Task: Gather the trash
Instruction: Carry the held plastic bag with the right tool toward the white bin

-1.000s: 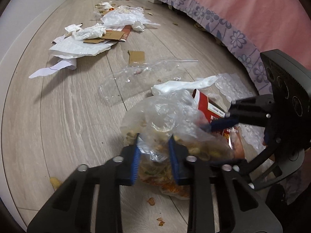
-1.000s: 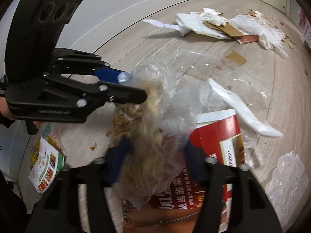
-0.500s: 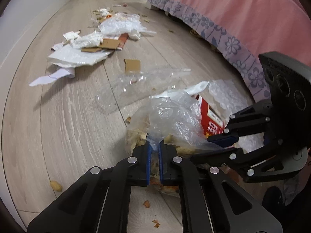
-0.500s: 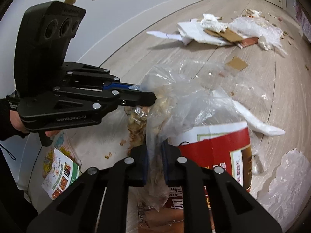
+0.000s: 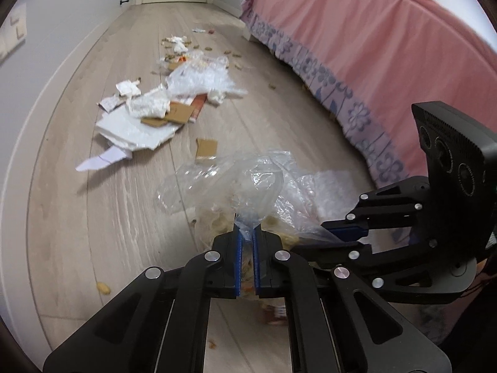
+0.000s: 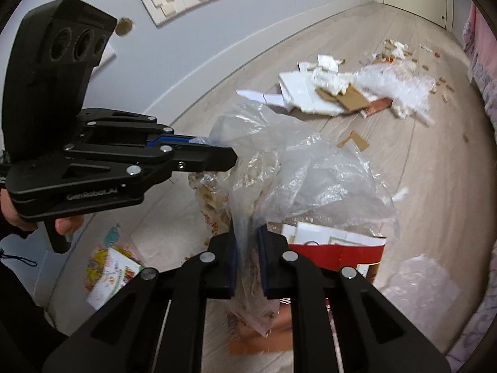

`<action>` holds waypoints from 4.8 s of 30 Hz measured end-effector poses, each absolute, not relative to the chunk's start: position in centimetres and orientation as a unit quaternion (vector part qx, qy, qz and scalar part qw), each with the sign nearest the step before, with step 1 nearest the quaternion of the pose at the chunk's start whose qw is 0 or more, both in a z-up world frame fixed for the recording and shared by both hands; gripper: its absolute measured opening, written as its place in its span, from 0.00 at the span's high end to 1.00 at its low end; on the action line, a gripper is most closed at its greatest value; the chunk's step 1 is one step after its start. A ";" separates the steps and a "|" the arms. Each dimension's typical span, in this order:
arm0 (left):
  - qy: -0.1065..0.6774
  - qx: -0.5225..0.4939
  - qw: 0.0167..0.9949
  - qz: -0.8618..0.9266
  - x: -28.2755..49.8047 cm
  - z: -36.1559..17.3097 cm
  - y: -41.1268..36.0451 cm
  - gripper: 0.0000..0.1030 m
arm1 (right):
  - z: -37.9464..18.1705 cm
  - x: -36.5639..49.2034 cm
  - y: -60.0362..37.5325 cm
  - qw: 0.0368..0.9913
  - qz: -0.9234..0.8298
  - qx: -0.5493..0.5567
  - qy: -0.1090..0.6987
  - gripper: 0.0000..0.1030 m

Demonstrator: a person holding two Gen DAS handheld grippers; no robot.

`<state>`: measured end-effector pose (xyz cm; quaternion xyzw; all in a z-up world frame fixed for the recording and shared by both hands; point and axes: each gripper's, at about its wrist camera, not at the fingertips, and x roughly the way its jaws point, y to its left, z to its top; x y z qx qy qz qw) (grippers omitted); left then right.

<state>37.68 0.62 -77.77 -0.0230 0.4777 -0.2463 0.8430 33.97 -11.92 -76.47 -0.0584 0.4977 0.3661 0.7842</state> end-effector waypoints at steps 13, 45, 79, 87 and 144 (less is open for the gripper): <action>0.491 -0.057 0.841 -0.219 35.5 -61.5 0.5 0.96 | -60.0 31.6 -11.8 0.791 0.373 -0.127 0.469 0.88; 0.449 -0.060 0.866 -0.212 30.8 -29.7 -1.0 0.96 | -31.5 26.6 -14.1 0.825 0.354 -0.156 0.412 0.88; 0.349 -0.014 0.900 -0.261 29.4 -6.9 -8.0 0.96 | -11.4 22.9 -21.1 0.883 0.309 -0.138 0.325 0.88; 0.344 -0.021 0.898 -0.272 28.6 -6.6 -10.0 0.96 | -9.8 21.7 -23.3 0.885 0.305 -0.138 0.322 0.88; 0.268 0.158 0.588 -0.747 14.4 -5.1 -33.0 0.96 | -7.8 -2.2 -32.6 0.902 -0.262 0.068 0.336 0.88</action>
